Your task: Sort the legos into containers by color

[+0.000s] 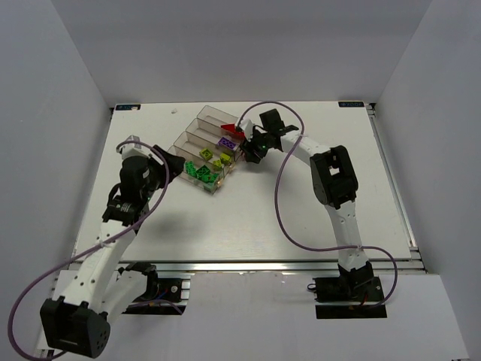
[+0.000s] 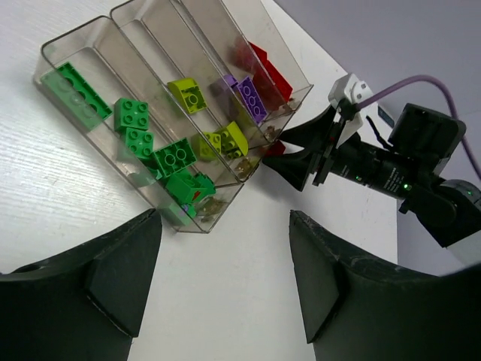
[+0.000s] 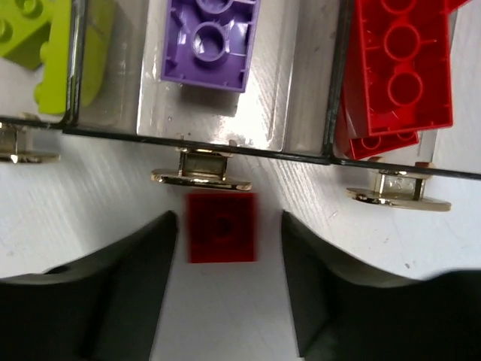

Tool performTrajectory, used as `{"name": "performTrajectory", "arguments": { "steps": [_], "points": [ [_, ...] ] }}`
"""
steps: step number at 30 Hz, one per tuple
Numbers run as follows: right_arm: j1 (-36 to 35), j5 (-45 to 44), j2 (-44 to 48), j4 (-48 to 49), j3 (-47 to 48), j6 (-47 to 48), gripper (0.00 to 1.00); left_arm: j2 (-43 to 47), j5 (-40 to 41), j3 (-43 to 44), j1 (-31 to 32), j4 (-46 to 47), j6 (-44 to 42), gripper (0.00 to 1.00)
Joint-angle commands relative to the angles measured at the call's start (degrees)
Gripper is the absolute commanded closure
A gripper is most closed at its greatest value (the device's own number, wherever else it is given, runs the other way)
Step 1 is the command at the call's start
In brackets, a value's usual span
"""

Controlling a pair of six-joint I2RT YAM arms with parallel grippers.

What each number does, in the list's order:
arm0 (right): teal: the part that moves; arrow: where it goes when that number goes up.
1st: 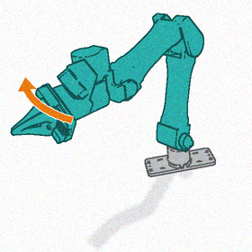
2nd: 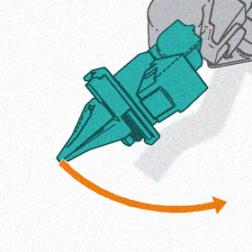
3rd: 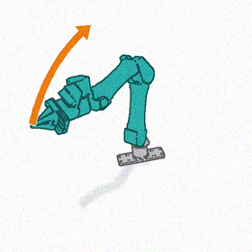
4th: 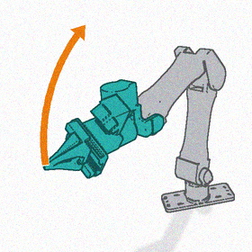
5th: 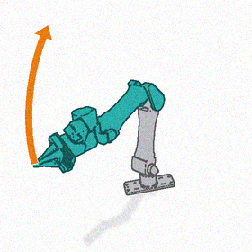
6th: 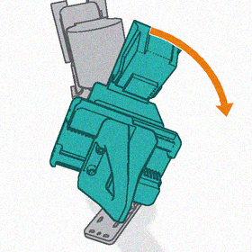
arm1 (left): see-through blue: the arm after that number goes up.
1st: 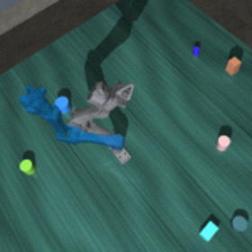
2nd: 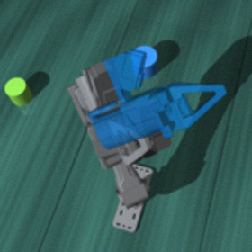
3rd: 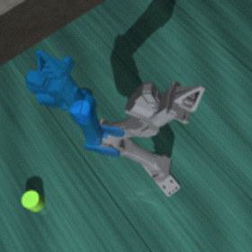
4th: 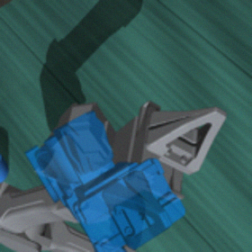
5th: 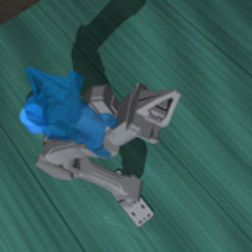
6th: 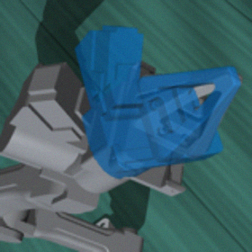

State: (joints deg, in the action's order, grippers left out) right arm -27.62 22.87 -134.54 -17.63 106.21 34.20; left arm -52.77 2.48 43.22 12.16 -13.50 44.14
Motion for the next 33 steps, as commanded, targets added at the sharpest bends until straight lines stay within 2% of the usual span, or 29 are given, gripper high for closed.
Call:
{"name": "performTrajectory", "arguments": {
  "steps": [1, 3, 5, 6, 7, 8, 15, 18, 22, 23, 24, 29, 31, 33],
  "points": [
    [-0.16, 1.64, 0.07, -0.91, 1.63, 2.19, 0.42, 4.43, 3.76, -1.73, 0.05, -2.05, 2.7, 0.22],
    [-0.16, 3.58, 1.03, -1.09, -0.73, 4.21, 0.53, 5.49, 4.2, -1.65, 0.14, -3.28, 2.36, 0.22],
    [-0.16, 5.15, 2.96, -0.65, -3.37, 5.26, 0.7, 5.4, 4.2, -1.3, 0.05, -3.73, 2.0, 0.21],
    [-0.16, 5.69, 3.93, -1.18, -3.9, 6.22, 0.81, 5.23, 4.2, -1.3, 0.14, -3.73, 1.92, 0.21],
    [-0.16, 6.13, 4.37, -1.96, -4.26, 6.84, 0.86, 5.05, 4.11, -1.21, 0.05, -3.73, 1.83, 0.21],
    [-0.16, 6.65, 4.81, -2.93, -4.52, 7.55, 0.99, 4.53, 4.11, -1.12, 0.14, -3.73, 1.83, 0.21],
    [0.81, 9.38, 13.15, -10.75, -8.48, 14.93, 1.0, 3.99, 3.85, -2.35, 0.05, -1.98, 2.53, 0.21],
    [1.69, 13.42, 15.79, -11.82, -7.69, 15.82, 1.0, 4.26, 3.5, -3.32, 0.05, -0.92, 2.88, 0.21],
    [1.69, 12.99, 15.98, -4.98, -4.44, 6.09, 1.0, 4.52, 2.97, -4.55, 0.14, -0.39, 2.97, 0.21],
    [1.69, 11.16, 15.45, -2.7, -3.13, -0.29, 1.0, 4.52, 2.97, -4.64, 0.05, -0.39, 2.97, 0.21],
    [1.69, 10.18, 14.06, 1.59, -2.25, -3.32, 1.0, 4.61, 2.88, -4.81, 0.05, -0.39, 2.97, 0.21],
    [1.69, 3.76, 4.05, 5.67, 10.11, -19.05, 1.0, 5.84, 2.79, -6.13, 0.14, -0.56, 3.67, 0.21],
    [1.69, 2.27, 1.84, 7.34, 12.6, -21.0, 1.0, 6.54, 3.23, -6.48, 0.14, -1.0, 4.02, 0.21],
    [1.6, 1.74, -0.02, 10.49, 13.41, -22.06, 0.96, 7.77, 3.85, -6.75, 0.14, -1.62, 4.29, 0.21]
  ]
}}
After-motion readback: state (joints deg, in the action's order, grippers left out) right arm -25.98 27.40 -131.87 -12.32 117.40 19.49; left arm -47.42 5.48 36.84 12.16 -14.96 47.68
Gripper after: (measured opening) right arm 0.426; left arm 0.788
